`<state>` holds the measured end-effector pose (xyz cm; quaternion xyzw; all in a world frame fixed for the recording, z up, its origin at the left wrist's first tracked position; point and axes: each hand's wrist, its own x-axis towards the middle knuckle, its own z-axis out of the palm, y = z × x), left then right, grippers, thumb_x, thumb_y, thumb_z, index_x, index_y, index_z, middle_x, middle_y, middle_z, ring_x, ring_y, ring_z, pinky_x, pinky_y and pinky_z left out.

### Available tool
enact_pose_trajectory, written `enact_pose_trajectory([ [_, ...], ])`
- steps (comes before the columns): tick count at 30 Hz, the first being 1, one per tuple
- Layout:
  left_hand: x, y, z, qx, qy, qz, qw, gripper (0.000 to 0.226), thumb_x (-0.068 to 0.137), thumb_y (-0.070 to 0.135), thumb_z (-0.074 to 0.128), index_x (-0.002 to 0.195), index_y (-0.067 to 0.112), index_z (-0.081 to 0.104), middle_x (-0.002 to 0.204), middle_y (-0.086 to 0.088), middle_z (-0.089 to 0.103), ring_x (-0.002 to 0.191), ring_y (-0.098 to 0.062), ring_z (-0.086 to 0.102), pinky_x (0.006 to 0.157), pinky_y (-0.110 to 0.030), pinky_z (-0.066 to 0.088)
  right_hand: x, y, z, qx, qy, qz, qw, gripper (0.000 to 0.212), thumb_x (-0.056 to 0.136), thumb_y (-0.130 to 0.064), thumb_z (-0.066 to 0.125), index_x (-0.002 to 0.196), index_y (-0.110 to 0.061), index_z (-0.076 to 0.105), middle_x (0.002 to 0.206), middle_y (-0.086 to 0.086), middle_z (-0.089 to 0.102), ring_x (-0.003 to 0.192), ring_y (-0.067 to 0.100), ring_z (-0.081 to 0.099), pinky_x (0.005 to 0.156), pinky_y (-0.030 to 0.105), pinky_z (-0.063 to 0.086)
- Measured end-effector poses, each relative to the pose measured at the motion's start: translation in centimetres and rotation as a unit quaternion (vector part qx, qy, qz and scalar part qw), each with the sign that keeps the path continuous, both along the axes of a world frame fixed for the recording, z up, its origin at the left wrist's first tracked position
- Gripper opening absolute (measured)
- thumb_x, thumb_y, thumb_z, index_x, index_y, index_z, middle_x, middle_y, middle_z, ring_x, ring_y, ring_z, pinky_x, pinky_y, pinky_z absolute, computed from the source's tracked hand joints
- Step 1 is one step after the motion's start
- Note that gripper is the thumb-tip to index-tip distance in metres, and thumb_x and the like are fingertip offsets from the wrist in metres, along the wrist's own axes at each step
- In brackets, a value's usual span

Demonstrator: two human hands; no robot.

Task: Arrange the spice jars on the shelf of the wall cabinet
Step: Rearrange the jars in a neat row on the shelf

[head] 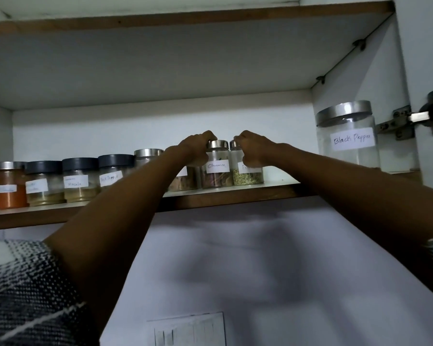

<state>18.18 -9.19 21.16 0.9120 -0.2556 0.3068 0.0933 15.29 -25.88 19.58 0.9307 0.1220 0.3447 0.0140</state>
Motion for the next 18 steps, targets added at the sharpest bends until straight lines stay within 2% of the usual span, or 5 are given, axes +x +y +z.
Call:
enact_pose_trajectory([
  [6,2.3,0.2,-0.2,0.002,-0.007,0.012,1.000,0.052,0.085,0.002,0.056,0.132,0.014,0.038,0.126,-0.014,0.054,0.111,-0.031,0.051,0.087,-0.035,0.040,1.9,0.0,0.0,-0.011,0.007,-0.006,1.000,0.049,0.086,-0.003,0.051,0.134,-0.002,0.039,0.136,0.017,0.039,0.121,0.033,0.043,0.090,0.034,0.039],
  [9,3.0,0.0,-0.3,0.016,-0.016,0.009,1.000,0.053,0.086,0.006,0.059,0.133,0.010,0.036,0.126,-0.015,0.053,0.111,-0.032,0.052,0.082,-0.031,0.037,2.8,0.0,0.0,-0.021,0.009,-0.010,1.000,0.050,0.086,-0.002,0.050,0.135,-0.001,0.038,0.137,0.018,0.038,0.125,0.033,0.040,0.095,0.035,0.038],
  [12,3.6,0.0,-0.4,0.022,-0.011,0.014,1.000,0.054,0.087,0.006,0.059,0.134,0.010,0.034,0.126,-0.016,0.052,0.111,-0.031,0.052,0.083,-0.033,0.039,3.6,0.0,-0.1,-0.031,0.019,-0.019,0.999,0.056,0.087,-0.004,0.049,0.140,-0.002,0.031,0.142,0.017,0.033,0.130,0.034,0.034,0.103,0.041,0.037],
  [15,4.0,0.0,-0.2,0.031,0.000,0.023,0.999,0.055,0.087,0.006,0.059,0.134,0.010,0.032,0.124,-0.017,0.053,0.109,-0.031,0.053,0.083,-0.034,0.041,4.1,0.2,-0.1,-0.056,0.025,-0.031,0.998,0.058,0.087,-0.002,0.048,0.141,-0.001,0.028,0.144,0.018,0.030,0.132,0.033,0.029,0.104,0.039,0.033],
  [18,4.3,0.0,-0.2,0.027,0.001,0.025,0.999,0.057,0.087,0.005,0.058,0.136,0.011,0.030,0.124,-0.017,0.053,0.108,-0.031,0.053,0.083,-0.034,0.041,4.4,0.3,-0.1,-0.055,0.028,-0.036,0.997,0.061,0.085,-0.002,0.049,0.141,-0.002,0.026,0.145,0.017,0.029,0.133,0.035,0.027,0.105,0.043,0.035],
])
